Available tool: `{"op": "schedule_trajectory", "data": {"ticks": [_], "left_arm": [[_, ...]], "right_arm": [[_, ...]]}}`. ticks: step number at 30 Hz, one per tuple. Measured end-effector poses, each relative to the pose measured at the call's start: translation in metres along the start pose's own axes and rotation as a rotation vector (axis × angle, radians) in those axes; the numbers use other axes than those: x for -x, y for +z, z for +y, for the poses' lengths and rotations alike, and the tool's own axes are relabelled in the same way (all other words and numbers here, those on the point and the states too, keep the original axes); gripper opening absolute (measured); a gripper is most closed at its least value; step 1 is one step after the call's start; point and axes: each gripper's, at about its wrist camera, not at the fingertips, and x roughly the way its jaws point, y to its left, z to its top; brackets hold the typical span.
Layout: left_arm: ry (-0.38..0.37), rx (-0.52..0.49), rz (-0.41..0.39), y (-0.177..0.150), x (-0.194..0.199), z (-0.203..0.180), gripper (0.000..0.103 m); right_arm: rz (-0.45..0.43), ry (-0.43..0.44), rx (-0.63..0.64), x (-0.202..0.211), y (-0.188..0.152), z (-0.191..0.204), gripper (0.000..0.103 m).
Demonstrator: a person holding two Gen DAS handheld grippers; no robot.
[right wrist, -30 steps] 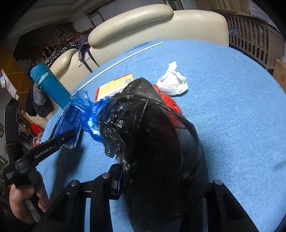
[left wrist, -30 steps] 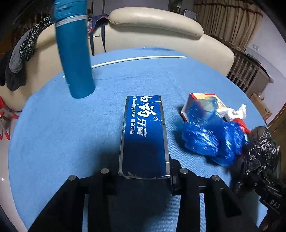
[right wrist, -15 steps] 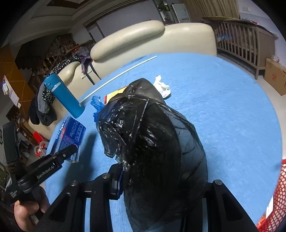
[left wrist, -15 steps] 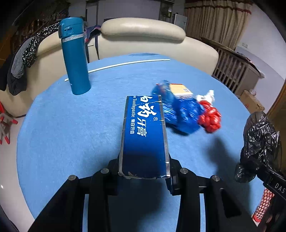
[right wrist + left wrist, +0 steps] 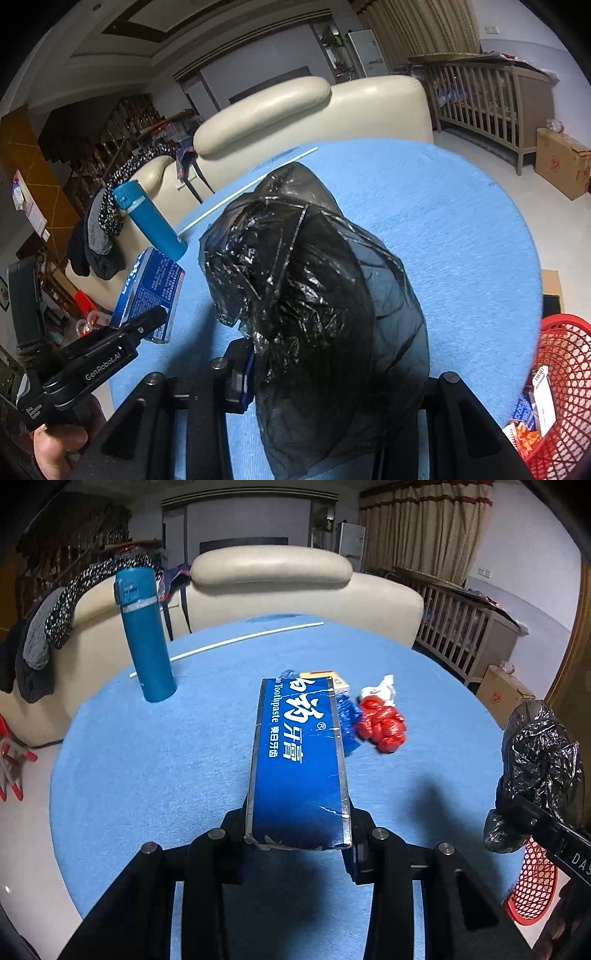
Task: Collect trash
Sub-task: 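Lift the black bag with the right gripper while the left holds the toothpaste box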
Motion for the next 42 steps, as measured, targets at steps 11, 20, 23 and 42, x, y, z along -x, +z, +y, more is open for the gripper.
{"op": "schedule_trajectory", "data": {"ticks": [11,20,23,42], "left_arm": [[-0.005,-0.045,-0.043,0.001,0.021,-0.023,0.040],[-0.012,-0.085,-0.064,0.003,0.031,-0.043,0.040],[-0.018,-0.102,-0.069,0.003,0.033,-0.051,0.040],[-0.052,-0.197,-0.060,-0.005,0.033,-0.099,0.040]], "right_arm": [[-0.055,-0.009,-0.014,0.032,-0.007,-0.009,0.041],[-0.090,-0.019,-0.042,0.049,-0.010,-0.022,0.041],[-0.102,-0.024,-0.056,0.054,-0.011,-0.029,0.041],[-0.136,-0.066,-0.155,0.078,-0.022,-0.080,0.041]]}}
